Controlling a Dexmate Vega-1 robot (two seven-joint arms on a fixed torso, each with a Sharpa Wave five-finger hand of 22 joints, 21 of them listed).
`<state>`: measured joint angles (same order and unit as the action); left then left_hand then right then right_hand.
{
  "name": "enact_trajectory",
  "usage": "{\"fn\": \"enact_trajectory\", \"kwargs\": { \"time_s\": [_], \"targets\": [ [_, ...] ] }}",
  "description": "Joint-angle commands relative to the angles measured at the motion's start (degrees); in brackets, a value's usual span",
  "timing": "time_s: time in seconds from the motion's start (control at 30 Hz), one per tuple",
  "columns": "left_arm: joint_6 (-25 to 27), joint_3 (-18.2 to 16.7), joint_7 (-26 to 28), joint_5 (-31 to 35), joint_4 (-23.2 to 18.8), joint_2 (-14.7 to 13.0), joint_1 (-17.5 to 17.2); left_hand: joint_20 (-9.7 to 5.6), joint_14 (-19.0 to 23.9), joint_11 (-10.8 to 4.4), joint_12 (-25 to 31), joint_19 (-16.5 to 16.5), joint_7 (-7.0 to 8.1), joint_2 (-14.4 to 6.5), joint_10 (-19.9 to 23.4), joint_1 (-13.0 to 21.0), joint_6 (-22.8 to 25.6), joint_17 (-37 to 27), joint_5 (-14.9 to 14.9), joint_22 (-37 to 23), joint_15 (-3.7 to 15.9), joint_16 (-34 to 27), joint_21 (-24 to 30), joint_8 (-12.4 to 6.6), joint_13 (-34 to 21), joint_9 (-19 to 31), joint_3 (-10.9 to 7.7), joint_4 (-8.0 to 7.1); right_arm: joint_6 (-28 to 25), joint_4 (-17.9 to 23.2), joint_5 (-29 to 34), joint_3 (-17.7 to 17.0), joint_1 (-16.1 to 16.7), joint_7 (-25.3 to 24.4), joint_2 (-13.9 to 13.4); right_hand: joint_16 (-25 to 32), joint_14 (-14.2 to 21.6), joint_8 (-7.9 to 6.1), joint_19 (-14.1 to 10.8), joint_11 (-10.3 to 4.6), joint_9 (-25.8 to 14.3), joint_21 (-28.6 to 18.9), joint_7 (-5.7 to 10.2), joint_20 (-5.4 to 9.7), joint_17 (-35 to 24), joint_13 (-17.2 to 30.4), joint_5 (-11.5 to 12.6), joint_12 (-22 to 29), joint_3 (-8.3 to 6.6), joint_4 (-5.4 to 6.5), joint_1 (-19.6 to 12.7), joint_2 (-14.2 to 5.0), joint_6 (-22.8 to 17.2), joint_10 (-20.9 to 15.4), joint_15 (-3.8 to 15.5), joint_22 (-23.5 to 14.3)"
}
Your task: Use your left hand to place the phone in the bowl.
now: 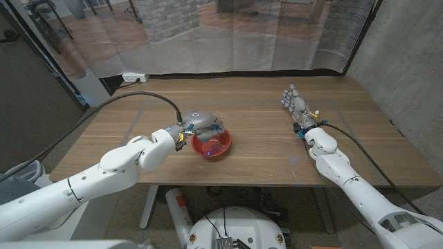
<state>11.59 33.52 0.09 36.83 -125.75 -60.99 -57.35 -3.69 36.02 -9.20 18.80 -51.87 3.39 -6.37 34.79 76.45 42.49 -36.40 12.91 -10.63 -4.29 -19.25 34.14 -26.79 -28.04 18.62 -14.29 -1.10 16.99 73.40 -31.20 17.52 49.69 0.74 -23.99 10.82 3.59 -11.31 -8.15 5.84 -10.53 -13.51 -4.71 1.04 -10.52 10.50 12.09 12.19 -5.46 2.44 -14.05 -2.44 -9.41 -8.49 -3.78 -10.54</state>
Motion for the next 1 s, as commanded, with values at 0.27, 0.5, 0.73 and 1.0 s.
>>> {"fn": "enact_trajectory", "kwargs": {
  "time_s": [0.27,0.5,0.73,1.0],
  "targets": [
    [-0.27,0.43,0.05,-0.45,2.26,0.76,-0.11,-1.73,6.78,-0.11,-0.24,-0.25,0.11,0.11,0.94,0.13,0.69,-0.46,-0.07,-0.16,15.22,0.25,0.75,-0.32,-0.53,0.04,-9.52,9.20,-0.83,1.18,-0.18,-0.24,0.25,-0.75,-0.52,0.06,0.33,0.10,-0.79,-0.14,-0.26,0.22,0.17,0.21,-0.26,0.13,-0.12,-0.09,0.26,-0.23,-0.44,-0.26,-0.33,-0.15,-0.09,-0.07],
    [-0.78,1.50,-0.26,-0.18,3.44,1.56,0.61,-1.73,6.83,-0.16,-0.33,-0.01,0.22,0.17,1.30,0.06,0.83,-0.64,-0.07,-0.13,15.28,0.40,1.00,-0.37,-0.74,-0.07,-9.54,9.20,-0.58,1.53,-0.21,-0.44,0.71,-1.03,-0.79,0.08,0.39,0.10,-0.81,-0.08,-0.26,0.28,0.18,0.25,-0.26,0.12,-0.13,-0.05,0.29,-0.24,-0.43,-0.29,-0.35,-0.25,-0.08,-0.07],
    [-1.02,2.89,-1.26,0.01,4.41,2.77,1.54,-1.65,6.85,-0.21,-0.58,0.25,0.21,0.22,1.18,0.04,0.75,-0.78,-0.06,-0.11,15.26,0.54,1.18,-0.33,-0.92,-0.16,-9.58,9.23,-0.64,1.57,-0.29,-0.42,0.78,-0.87,-1.01,0.08,0.40,0.10,-0.86,-0.10,-0.26,0.34,0.18,0.26,-0.26,0.12,-0.13,-0.06,0.31,-0.26,-0.44,-0.32,-0.34,-0.25,-0.10,-0.07],
    [-0.51,4.19,-2.62,1.12,4.91,3.60,2.36,-1.61,6.72,-0.18,-0.76,0.67,0.23,0.26,1.24,-0.02,0.82,-0.91,-0.04,-0.09,15.01,0.75,1.31,-0.35,-1.11,-0.25,-9.62,9.23,-0.93,1.24,-0.61,-0.43,0.60,-0.62,-0.93,0.09,0.44,0.11,-0.89,-0.04,-0.26,0.41,0.20,0.25,-0.26,0.12,-0.13,-0.06,0.33,-0.28,-0.45,-0.37,-0.33,-0.26,-0.14,-0.07]
  ]
}}
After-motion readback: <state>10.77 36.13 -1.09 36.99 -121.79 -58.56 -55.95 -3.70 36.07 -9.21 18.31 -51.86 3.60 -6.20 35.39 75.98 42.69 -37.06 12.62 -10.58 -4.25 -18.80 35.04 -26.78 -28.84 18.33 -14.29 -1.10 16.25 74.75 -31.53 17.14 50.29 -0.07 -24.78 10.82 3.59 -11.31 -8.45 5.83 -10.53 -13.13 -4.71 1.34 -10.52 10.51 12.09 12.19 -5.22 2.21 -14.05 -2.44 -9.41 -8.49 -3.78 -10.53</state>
